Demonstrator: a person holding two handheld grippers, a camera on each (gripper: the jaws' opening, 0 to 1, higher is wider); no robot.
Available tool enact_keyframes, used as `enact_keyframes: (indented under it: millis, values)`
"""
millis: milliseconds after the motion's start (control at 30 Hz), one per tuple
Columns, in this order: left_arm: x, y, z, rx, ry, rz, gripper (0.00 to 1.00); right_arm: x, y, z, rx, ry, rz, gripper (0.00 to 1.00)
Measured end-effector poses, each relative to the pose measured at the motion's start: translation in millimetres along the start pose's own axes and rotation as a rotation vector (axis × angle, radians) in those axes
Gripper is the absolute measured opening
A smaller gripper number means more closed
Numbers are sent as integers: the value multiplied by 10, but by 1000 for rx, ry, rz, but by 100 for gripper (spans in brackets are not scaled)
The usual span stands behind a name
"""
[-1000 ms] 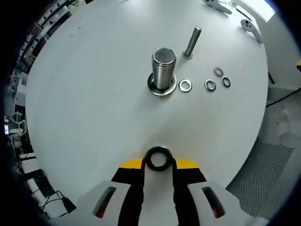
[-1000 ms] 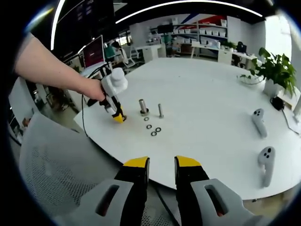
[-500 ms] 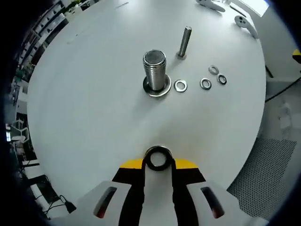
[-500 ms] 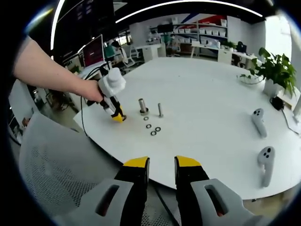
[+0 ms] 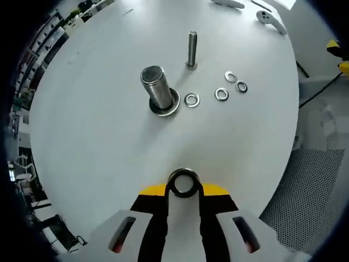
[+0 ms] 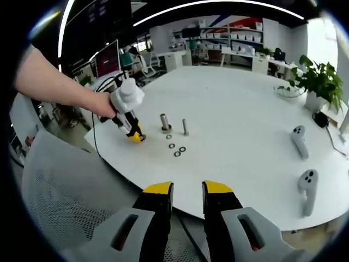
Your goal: Place the washer onto the threaded stud by aligning its center hole with the stud, sliding it down to the base, and recovering from edge contact or off-axis alignment until the washer reaches the visible bottom stop.
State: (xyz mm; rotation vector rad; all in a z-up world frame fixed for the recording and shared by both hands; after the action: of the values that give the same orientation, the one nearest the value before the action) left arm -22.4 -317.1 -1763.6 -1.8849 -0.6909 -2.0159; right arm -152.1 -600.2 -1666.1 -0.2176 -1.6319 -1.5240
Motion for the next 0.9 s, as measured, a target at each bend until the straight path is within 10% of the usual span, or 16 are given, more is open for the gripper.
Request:
enact_keyframes:
  millis: [900]
  values:
    - [443, 845, 225, -175, 38, -118, 19, 3, 12, -14, -11, -4, -13, 24]
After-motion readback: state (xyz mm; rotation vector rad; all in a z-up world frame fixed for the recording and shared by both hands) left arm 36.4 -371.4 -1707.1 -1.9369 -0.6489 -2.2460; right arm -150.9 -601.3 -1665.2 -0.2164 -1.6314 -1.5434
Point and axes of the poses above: the point that each gripper's makers call its tool centre point, and the gripper's own axes: x roughly backward along the fingers, z roughly to its left, y roughly out of its top, the point moved 7 cm from there along x, roughly backward along the fingers, and after that the axes turned 1 degree about -x, right-handed, at the moved point
